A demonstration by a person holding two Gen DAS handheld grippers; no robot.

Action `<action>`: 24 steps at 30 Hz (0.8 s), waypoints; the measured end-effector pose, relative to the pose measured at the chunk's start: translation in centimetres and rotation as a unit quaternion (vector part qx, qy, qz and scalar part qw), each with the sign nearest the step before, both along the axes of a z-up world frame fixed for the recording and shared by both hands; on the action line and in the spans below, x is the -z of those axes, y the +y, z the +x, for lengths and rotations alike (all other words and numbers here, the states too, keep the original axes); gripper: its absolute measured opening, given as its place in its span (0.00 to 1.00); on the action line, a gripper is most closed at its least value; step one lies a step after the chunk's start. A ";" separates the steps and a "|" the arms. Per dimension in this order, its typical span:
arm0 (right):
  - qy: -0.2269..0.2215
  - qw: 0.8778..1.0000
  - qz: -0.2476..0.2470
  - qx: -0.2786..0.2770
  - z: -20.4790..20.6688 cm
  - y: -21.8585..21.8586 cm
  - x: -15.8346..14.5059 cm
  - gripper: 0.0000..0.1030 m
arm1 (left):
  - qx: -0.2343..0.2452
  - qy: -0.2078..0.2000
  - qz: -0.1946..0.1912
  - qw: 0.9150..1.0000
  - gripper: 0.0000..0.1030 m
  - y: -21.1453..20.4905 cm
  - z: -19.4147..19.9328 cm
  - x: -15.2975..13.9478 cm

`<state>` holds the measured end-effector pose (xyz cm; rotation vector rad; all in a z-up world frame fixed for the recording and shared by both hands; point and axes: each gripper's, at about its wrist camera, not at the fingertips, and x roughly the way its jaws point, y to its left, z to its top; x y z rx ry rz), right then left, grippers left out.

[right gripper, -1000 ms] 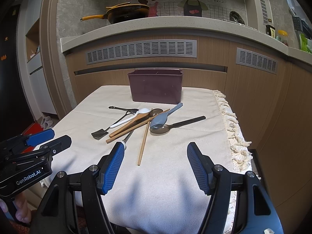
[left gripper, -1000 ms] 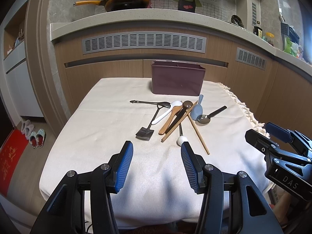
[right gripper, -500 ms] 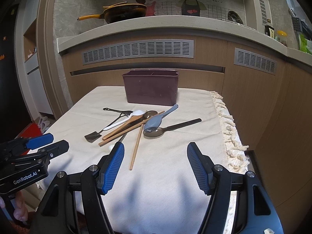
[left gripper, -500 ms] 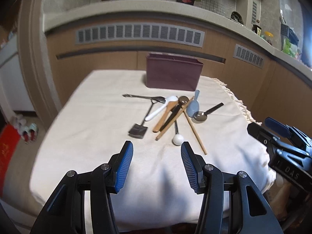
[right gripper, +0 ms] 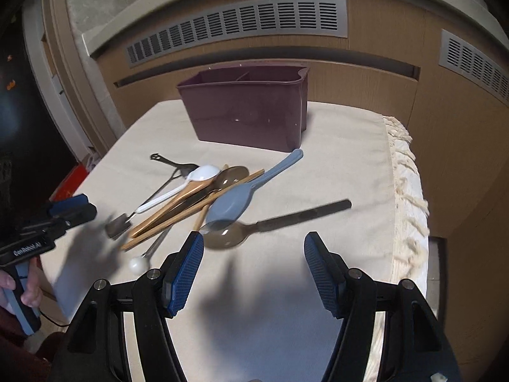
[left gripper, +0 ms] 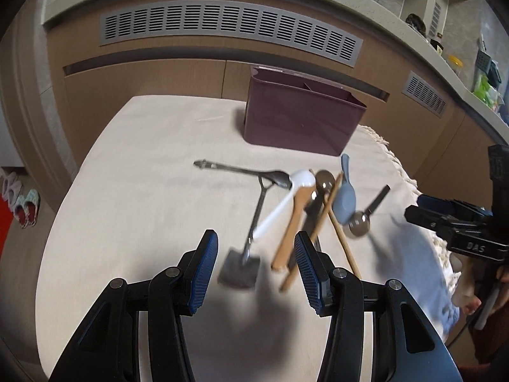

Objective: Organize utensils
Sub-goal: 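Grasp the light-blue plastic spoon with the right gripper while the left gripper grasps the white plastic spoon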

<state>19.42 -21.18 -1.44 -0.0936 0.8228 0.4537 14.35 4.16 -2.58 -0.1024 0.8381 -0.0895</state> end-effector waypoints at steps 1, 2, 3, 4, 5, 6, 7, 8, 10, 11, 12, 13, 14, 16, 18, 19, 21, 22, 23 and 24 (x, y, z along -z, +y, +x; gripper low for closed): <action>0.000 1.000 -0.004 -0.002 0.5 0.3 0.0 0.61 | 0.004 0.003 -0.007 1.000 0.49 0.2 0.6 -0.1; 0.000 1.000 -0.013 -0.006 1.3 0.8 0.2 0.61 | 0.005 0.005 -0.012 1.000 0.49 0.6 1.3 -0.2; 0.000 1.000 -0.022 -0.007 1.8 1.1 0.3 0.61 | 0.002 0.002 -0.013 1.000 0.49 0.9 1.7 -0.3; -0.001 0.999 -0.036 -0.007 2.4 1.7 0.5 0.61 | -0.001 0.001 -0.013 1.000 0.49 1.1 2.1 -0.4; 0.002 0.999 -0.048 -0.008 3.0 2.4 0.9 0.61 | -0.006 -0.001 -0.016 1.000 0.49 1.5 2.3 -0.3; 0.008 0.999 -0.053 -0.009 3.4 2.7 1.2 0.61 | -0.009 0.001 -0.018 1.000 0.49 1.9 2.5 -0.2; 0.017 0.998 -0.056 -0.009 3.9 3.2 1.6 0.60 | -0.011 0.006 -0.022 1.000 0.49 2.3 2.8 0.2; 0.025 0.998 -0.055 -0.010 4.3 3.6 1.9 0.57 | -0.013 0.016 -0.022 1.000 0.49 2.6 3.0 0.6; 0.037 0.998 -0.047 -0.006 5.1 4.2 2.4 0.52 | -0.013 0.029 -0.034 0.999 0.49 3.0 3.5 1.2; 0.045 0.998 -0.040 0.002 5.6 4.5 2.7 0.47 | -0.013 0.032 -0.040 0.999 0.49 3.2 3.7 1.4; 0.057 0.998 -0.032 0.013 6.2 4.7 3.0 0.46 | -0.014 0.030 -0.042 0.999 0.49 3.4 3.7 1.6; 0.065 0.997 -0.025 0.022 6.7 4.8 3.3 0.45 | -0.016 0.026 -0.043 0.999 0.49 3.5 3.6 1.6; 0.074 0.997 -0.016 0.032 7.1 5.0 3.6 0.45 | -0.018 0.023 -0.042 0.999 0.49 3.6 3.6 1.7; 0.085 0.996 -0.013 0.034 7.5 5.5 4.1 0.44 | -0.016 0.025 -0.051 0.998 0.49 3.6 3.6 2.0; 0.084 0.996 -0.028 0.018 7.3 5.7 4.2 0.41 | -0.007 0.032 -0.059 0.998 0.49 3.5 3.7 2.4; 0.081 0.996 -0.036 0.017 7.1 5.6 4.1 0.41 | -0.001 0.035 -0.056 0.998 0.49 3.2 3.6 2.6; 0.075 0.995 -0.056 0.019 6.4 4.4 3.9 0.41 | 0.014 0.038 -0.064 0.997 0.50 2.5 4.1 2.8; 0.072 0.995 -0.064 0.021 6.1 3.9 3.9 0.41 | 0.024 0.041 -0.067 0.997 0.50 2.1 4.4 3.0; 0.065 0.995 -0.077 0.026 5.6 3.0 3.8 0.41 | 0.036 0.041 -0.076 0.996 0.50 1.6 5.0 2.9; 0.055 0.994 -0.085 0.033 5.2 2.1 3.6 0.41 | 0.051 0.040 -0.082 0.994 0.51 1.0 5.4 3.0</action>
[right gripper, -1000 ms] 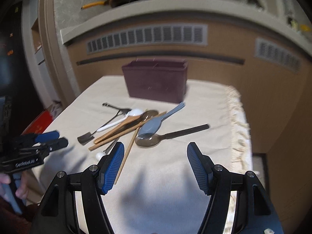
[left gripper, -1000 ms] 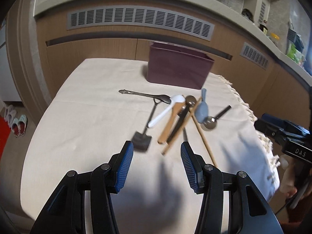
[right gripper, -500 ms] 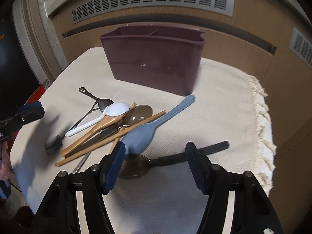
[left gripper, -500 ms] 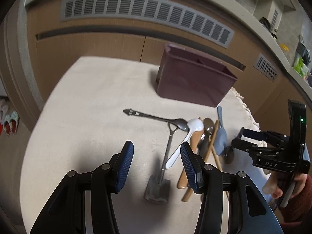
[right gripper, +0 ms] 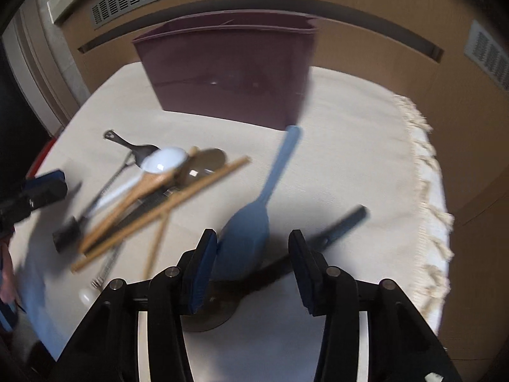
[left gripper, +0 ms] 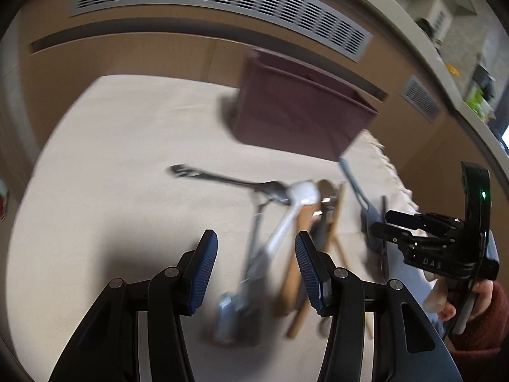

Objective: Organize utensils
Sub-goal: 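Grasp the light-blue plastic spoon with the right gripper while the left gripper grasps the white plastic spoon, then lift both held spoons and carry them over the maroon caddy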

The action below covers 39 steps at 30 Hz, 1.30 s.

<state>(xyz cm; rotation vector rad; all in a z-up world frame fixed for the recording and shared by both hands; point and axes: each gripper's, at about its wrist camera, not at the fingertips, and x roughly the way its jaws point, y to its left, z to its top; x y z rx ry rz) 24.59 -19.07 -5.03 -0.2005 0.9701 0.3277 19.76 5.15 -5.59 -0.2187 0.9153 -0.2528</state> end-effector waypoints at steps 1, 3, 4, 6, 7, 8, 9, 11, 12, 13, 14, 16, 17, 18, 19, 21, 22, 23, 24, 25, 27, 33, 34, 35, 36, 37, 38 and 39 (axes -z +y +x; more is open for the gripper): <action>-0.009 1.000 -0.005 0.004 -0.3 -0.6 -0.3 0.42 | 0.019 -0.001 -0.010 1.000 0.52 -0.7 0.6 0.1; -0.039 0.999 -0.016 0.017 -1.3 -2.0 -1.2 0.42 | 0.051 0.010 -0.004 0.999 0.52 -2.2 2.2 0.3; -0.048 0.998 -0.019 0.022 -1.7 -2.4 -1.5 0.44 | 0.069 0.020 0.013 0.997 0.52 -3.1 3.2 0.5; -0.067 0.997 -0.026 0.030 -2.6 -3.1 -1.9 0.44 | 0.089 0.030 0.036 0.995 0.51 -4.3 4.8 0.5; -0.074 0.996 -0.031 0.031 -2.9 -3.3 -1.9 0.44 | 0.105 0.035 0.044 0.993 0.50 -4.9 5.8 0.6; -0.080 0.996 -0.038 0.030 -3.3 -3.3 -1.8 0.44 | 0.116 0.040 0.046 0.991 0.49 -5.3 6.5 0.7; -0.084 0.995 -0.043 0.030 -3.6 -3.3 -1.7 0.44 | 0.125 0.047 0.052 0.990 0.47 -5.6 7.2 0.9; -0.087 0.994 -0.052 0.034 -3.9 -3.4 -1.7 0.44 | 0.139 0.062 0.066 0.986 0.43 -6.3 8.6 1.1; -0.088 0.994 -0.054 0.037 -4.0 -3.5 -1.8 0.44 | 0.144 0.070 0.076 0.984 0.41 -6.5 9.0 1.1; -0.090 0.994 -0.051 0.039 -4.3 -4.0 -1.8 0.44 | 0.151 0.077 0.076 0.983 0.40 -6.7 9.6 1.2; -0.091 0.994 -0.046 0.040 -4.5 -4.4 -1.9 0.44 | 0.155 0.085 0.076 0.981 0.40 -6.9 10.2 1.5; -0.081 0.996 -0.022 0.042 -4.2 -4.8 -2.0 0.45 | 0.153 0.081 0.075 0.982 0.32 -7.0 10.8 1.5; -0.072 0.997 -0.007 0.038 -3.8 -4.9 -2.1 0.45 | 0.150 0.076 0.073 0.983 0.32 -6.9 10.6 1.3; -0.068 0.997 0.003 0.036 -3.7 -4.8 -1.9 0.45 | 0.144 0.070 0.077 0.984 0.32 -6.6 10.5 1.1; -0.062 0.997 0.016 0.033 -3.3 -4.6 -1.9 0.45 | 0.133 0.061 0.090 0.985 0.32 -6.2 10.2 0.9; -0.055 0.998 0.028 0.027 -2.6 -4.0 -1.9 0.45 | 0.110 0.050 0.117 0.986 0.33 -5.4 9.7 1.0; -0.052 0.998 0.031 0.025 -1.9 -3.5 -1.8 0.45 | 0.098 0.048 0.122 0.986 0.33 -4.6 9.4 1.1; -0.050 0.998 0.032 0.025 -1.2 -2.9 -1.8 0.45 | 0.089 0.046 0.124 0.987 0.33 -3.9 9.1 1.1; -0.047 0.998 0.032 0.025 -0.4 -2.2 -1.7 0.45 | 0.078 0.045 0.123 0.988 0.33 -3.1 8.7 1.1; -0.044 0.998 0.030 0.026 0.4 -1.6 -1.6 0.44 | 0.071 0.047 0.118 0.989 0.33 -2.5 8.4 1.0; -0.036 0.999 0.023 0.031 2.5 -0.1 -1.1 0.43 | 0.060 0.054 0.091 0.993 0.33 -0.9 7.5 0.8; -0.005 0.999 -0.002 0.053 7.2 2.2 0.9 0.26 | 0.098 0.057 0.071 0.991 0.33 -0.4 5.0 0.7; -0.008 0.998 0.006 0.056 7.4 2.1 0.8 0.22 | 0.107 0.053 0.076 0.990 0.33 -0.6 4.8 0.5; -0.004 0.998 0.006 0.059 7.4 2.0 0.8 0.10 | 0.112 0.051 0.078 0.989 0.33 -0.8 4.7 0.4; -0.002 0.998 0.006 0.055 7.2 2.0 0.7 0.10 | 0.123 0.048 0.082 0.988 0.33 -1.2 4.8 0.2; 0.000 0.999 0.011 0.050 6.9 1.8 0.6 0.09 | 0.134 0.046 0.087 0.986 0.33 -1.8 4.9 0.1; 0.003 0.999 0.026 0.045 6.2 1.5 0.3 0.09 | 0.143 0.045 0.093 0.984 0.33 -2.5 5.0 0.0; 0.003 0.998 0.034 0.044 5.7 1.2 0.2 0.09 | 0.153 0.043 0.103 0.982 0.33 -3.4 5.1 0.0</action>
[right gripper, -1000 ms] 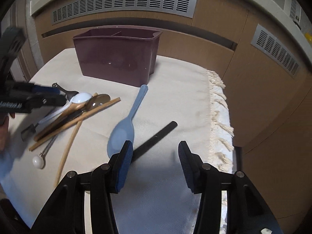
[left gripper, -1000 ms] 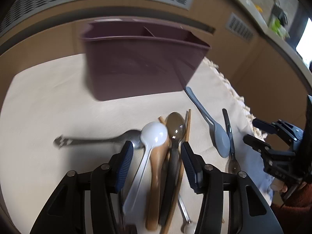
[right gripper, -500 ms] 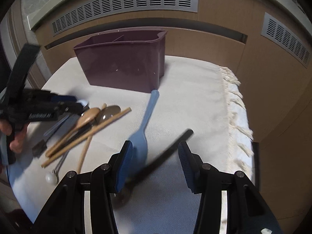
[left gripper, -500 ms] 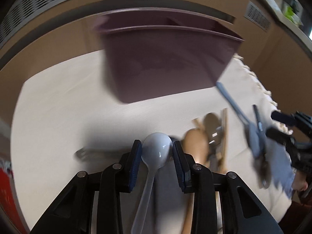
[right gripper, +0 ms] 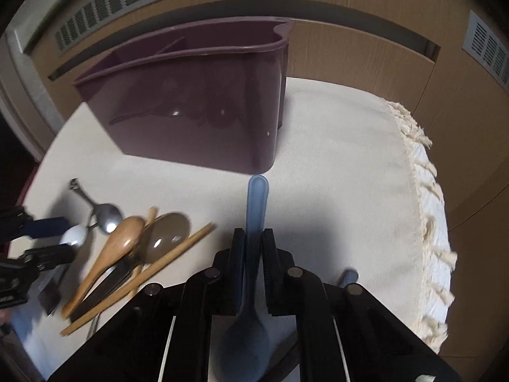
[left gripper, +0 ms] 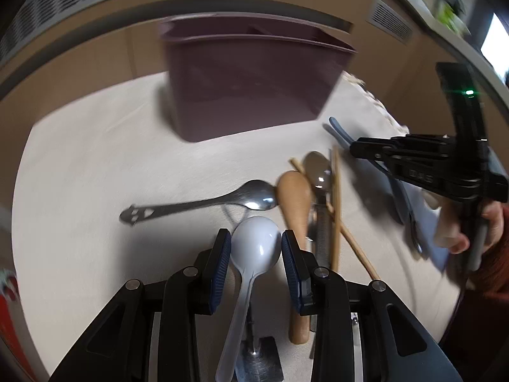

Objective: Organize utensils
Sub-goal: 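Lift both held spoons and carry them over the maroon caddy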

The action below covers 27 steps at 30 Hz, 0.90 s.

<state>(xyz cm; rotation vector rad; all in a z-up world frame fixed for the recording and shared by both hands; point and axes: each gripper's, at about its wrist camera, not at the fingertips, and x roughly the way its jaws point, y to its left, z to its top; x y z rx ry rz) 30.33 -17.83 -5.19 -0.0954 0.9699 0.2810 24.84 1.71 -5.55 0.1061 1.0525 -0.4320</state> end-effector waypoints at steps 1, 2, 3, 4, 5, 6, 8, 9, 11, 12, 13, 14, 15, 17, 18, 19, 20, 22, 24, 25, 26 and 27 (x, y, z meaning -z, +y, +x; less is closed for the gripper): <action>-0.002 1.000 0.007 -0.002 -0.8 -0.3 -0.3 0.09 | 0.011 -0.003 0.015 1.000 0.33 -0.4 -0.3 -0.2; -0.005 1.000 0.011 -0.004 -1.7 -0.7 -0.6 0.09 | 0.015 -0.005 0.024 1.000 0.33 -0.6 -0.5 -0.2; -0.008 1.000 0.016 -0.005 -2.6 -1.1 -0.9 0.09 | 0.019 -0.004 0.034 0.999 0.33 -0.7 -0.6 -0.1; -0.010 1.000 0.019 -0.006 -3.2 -1.4 -1.1 0.09 | 0.020 0.001 0.040 0.999 0.33 -0.9 -0.6 0.2; -0.011 1.000 0.023 -0.008 -3.8 -1.6 -1.3 0.09 | 0.021 0.006 0.046 0.999 0.33 -1.1 -0.5 0.4; -0.013 1.000 0.026 -0.008 -4.1 -1.8 -1.5 0.09 | 0.021 0.012 0.056 0.998 0.33 -1.3 -0.4 0.7; -0.022 0.999 0.025 -0.010 -5.0 -2.2 -2.0 0.09 | 0.021 0.012 0.072 0.997 0.33 -1.6 -0.5 0.8; -0.030 0.999 0.022 -0.011 -5.4 -2.5 -2.2 0.09 | 0.022 0.013 0.081 0.996 0.33 -1.8 -0.4 0.8; -0.043 0.999 0.020 -0.013 -6.4 -2.5 -2.9 0.09 | 0.019 0.020 0.099 0.995 0.33 -2.0 0.1 0.9; -0.049 0.999 0.020 -0.014 -6.7 -2.3 -3.2 0.09 | 0.018 0.024 0.106 0.994 0.33 -2.0 0.2 0.9; -0.054 0.998 0.022 -0.014 -6.9 -2.3 -3.4 0.09 | 0.015 0.027 0.109 0.994 0.33 -2.1 0.2 0.9; -0.059 0.998 0.024 -0.015 -7.1 -2.3 -3.8 0.09 | 0.012 0.027 0.110 0.994 0.33 -2.1 0.2 0.9; -0.062 0.998 0.026 -0.015 -7.5 -2.4 -4.0 0.09 | 0.009 0.027 0.111 0.993 0.33 -2.1 0.2 0.9; -0.068 0.997 0.030 -0.017 -7.7 -2.4 -4.6 0.09 | 0.003 0.020 0.112 0.993 0.33 -2.0 0.0 0.8; -0.071 0.997 0.032 -0.018 -7.7 -2.2 -5.0 0.09 | -0.006 0.014 0.110 0.994 0.33 -1.9 -0.2 0.7; -0.074 0.996 0.034 -0.019 -8.0 -2.2 -5.2 0.09 | -0.011 0.009 0.105 0.994 0.33 -1.6 -0.3 0.5; -0.077 0.996 0.036 -0.020 -8.2 -2.2 -5.3 0.09 | -0.018 0.000 0.091 0.996 0.33 -1.1 -0.8 0.1; -0.081 0.996 0.043 -0.020 -8.6 -2.3 -5.6 0.09 | -0.030 -0.020 0.050 0.998 0.33 -0.1 -1.6 -1.3; -0.087 0.995 0.054 -0.020 -9.1 -2.6 -6.1 0.09 | -0.047 -0.052 -0.009 0.998 0.32 1.1 -2.6 -3.6; -0.091 0.994 0.057 -0.020 -9.3 -2.6 -6.3 0.08 | -0.054 -0.065 -0.029 0.996 0.32 1.6 -3.2 -4.5; -0.098 0.993 0.060 -0.021 -9.6 -2.6 -6.7 0.08 | -0.062 -0.084 -0.052 0.993 0.32 1.9 -3.7 -5.5; -0.104 0.992 0.062 -0.022 -9.7 -2.6 -6.9 0.08 | -0.068 -0.100 -0.066 0.990 0.31 2.2 -4.0 -6.3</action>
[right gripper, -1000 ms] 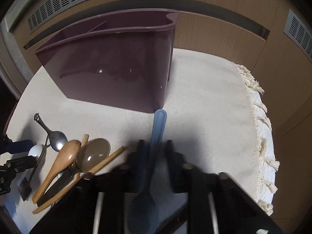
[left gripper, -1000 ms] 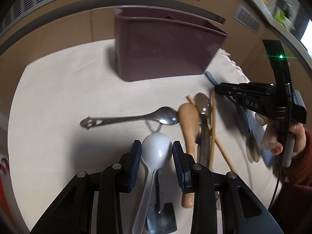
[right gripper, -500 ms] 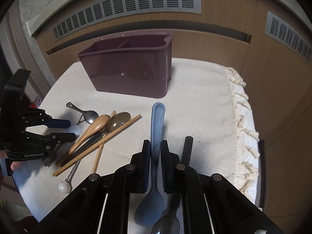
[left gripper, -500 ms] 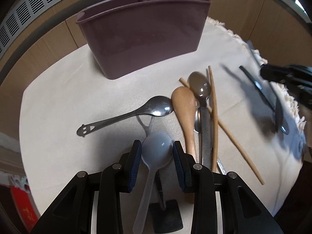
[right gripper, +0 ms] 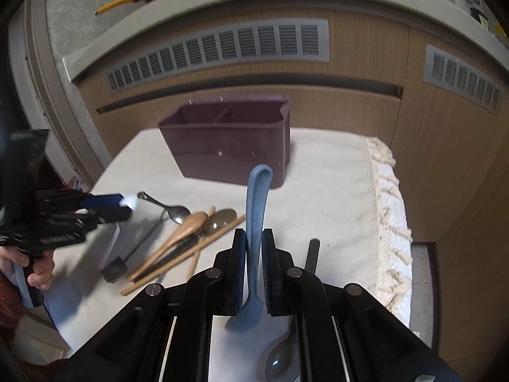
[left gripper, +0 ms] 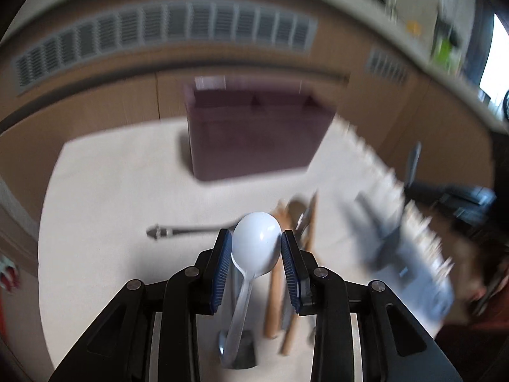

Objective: Organize utensils
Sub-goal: 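Lift both held spoons and carry them over the maroon caddy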

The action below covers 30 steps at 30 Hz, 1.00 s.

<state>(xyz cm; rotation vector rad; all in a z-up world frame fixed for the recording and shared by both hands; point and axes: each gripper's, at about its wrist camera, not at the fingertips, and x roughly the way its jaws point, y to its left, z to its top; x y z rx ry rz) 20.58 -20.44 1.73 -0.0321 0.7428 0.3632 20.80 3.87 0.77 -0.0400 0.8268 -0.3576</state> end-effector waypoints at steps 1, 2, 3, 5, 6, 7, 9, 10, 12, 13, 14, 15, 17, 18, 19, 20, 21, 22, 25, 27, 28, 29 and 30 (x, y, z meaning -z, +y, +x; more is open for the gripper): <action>-0.007 1.000 0.002 -0.001 -0.1 0.1 -0.3 0.08 | -0.008 -0.021 -0.014 1.000 0.00 0.3 -0.4 -1.1; -0.013 1.000 0.005 0.000 0.0 0.1 -0.7 0.07 | -0.013 -0.030 -0.021 0.999 0.01 0.2 0.0 -1.7; -0.020 1.000 0.012 0.001 0.1 0.2 -1.3 0.06 | -0.019 -0.043 -0.033 0.998 0.01 0.4 0.1 -2.8; -0.040 0.999 0.027 -0.005 0.6 0.3 -3.2 0.03 | -0.026 -0.078 -0.051 0.995 0.01 0.4 0.6 -5.2; -0.054 0.998 0.031 -0.007 0.9 0.4 -4.5 0.03 | -0.025 -0.090 -0.053 0.994 0.01 0.3 1.1 -6.3; -0.070 0.997 0.032 -0.010 1.2 0.6 -6.0 0.03 | -0.021 -0.101 -0.055 0.993 0.01 0.2 1.7 -7.5; -0.102 0.994 0.026 -0.011 1.8 0.9 -8.5 0.03 | -0.019 -0.108 -0.051 0.993 0.01 0.3 2.5 -8.7; -0.110 0.994 0.022 -0.012 1.9 1.0 -9.1 0.03 | -0.015 -0.104 -0.045 0.993 0.02 0.2 3.0 -8.8; -0.121 0.993 0.009 -0.012 2.3 1.2 -10.0 0.03 | -0.002 -0.086 -0.038 0.996 0.04 -0.1 3.8 -7.9; -0.121 0.993 0.004 -0.013 2.4 1.2 -10.0 0.03 | 0.004 -0.070 -0.035 0.997 0.06 -0.2 4.6 -6.9; -0.118 0.993 0.000 -0.013 2.5 1.2 -9.8 0.03 | 0.013 -0.045 -0.031 0.998 0.08 -0.4 5.4 -5.6; -0.113 0.994 -0.004 -0.012 2.6 1.1 -9.3 0.03 | 0.020 -0.024 -0.030 0.999 0.13 -0.7 5.8 -4.4; -0.093 0.996 -0.012 -0.002 3.1 0.7 -7.9 0.03 | 0.042 0.030 -0.028 0.998 0.24 -1.5 7.1 -1.1; -0.081 0.997 -0.011 0.001 3.3 0.3 -7.0 0.03 | 0.057 0.053 -0.027 0.997 0.27 -2.1 7.6 0.2; -0.071 0.997 -0.011 0.004 3.4 -0.1 -6.1 0.03 | 0.078 0.071 -0.025 0.994 0.29 -2.9 8.0 1.6; -0.062 0.998 -0.012 0.007 3.4 -0.4 -5.4 0.03 | 0.095 0.079 -0.021 0.992 0.31 -3.8 7.9 2.5; -0.055 0.998 -0.014 0.010 3.4 -0.5 -4.8 0.03 | 0.111 0.080 -0.017 0.990 0.41 -4.5 8.0 3.1; -0.048 0.999 -0.017 0.014 3.3 -0.8 -4.0 0.03 | 0.130 0.079 -0.006 0.988 0.52 -5.5 8.2 3.6; -0.028 0.999 -0.018 0.023 3.0 -1.8 -2.3 0.03 | 0.130 0.070 0.061 0.987 0.57 -7.2 8.9 4.7; -0.017 0.999 -0.014 0.026 2.6 -2.4 -1.5 0.03 | 0.112 0.073 0.074 0.988 0.57 -7.2 9.9 5.2; -0.016 0.999 -0.014 0.028 2.5 -2.5 -1.3 0.03 | 0.102 0.086 0.068 0.989 0.57 -6.9 10.5 5.5; -0.014 0.999 -0.015 0.029 2.4 -2.7 -1.0 0.03 | 0.096 0.094 0.065 0.989 0.57 -6.7 10.9 6.0; -0.011 0.999 -0.015 0.031 2.5 -2.9 -0.8 0.03 | 0.088 0.102 0.065 0.989 0.57 -6.4 11.4 6.4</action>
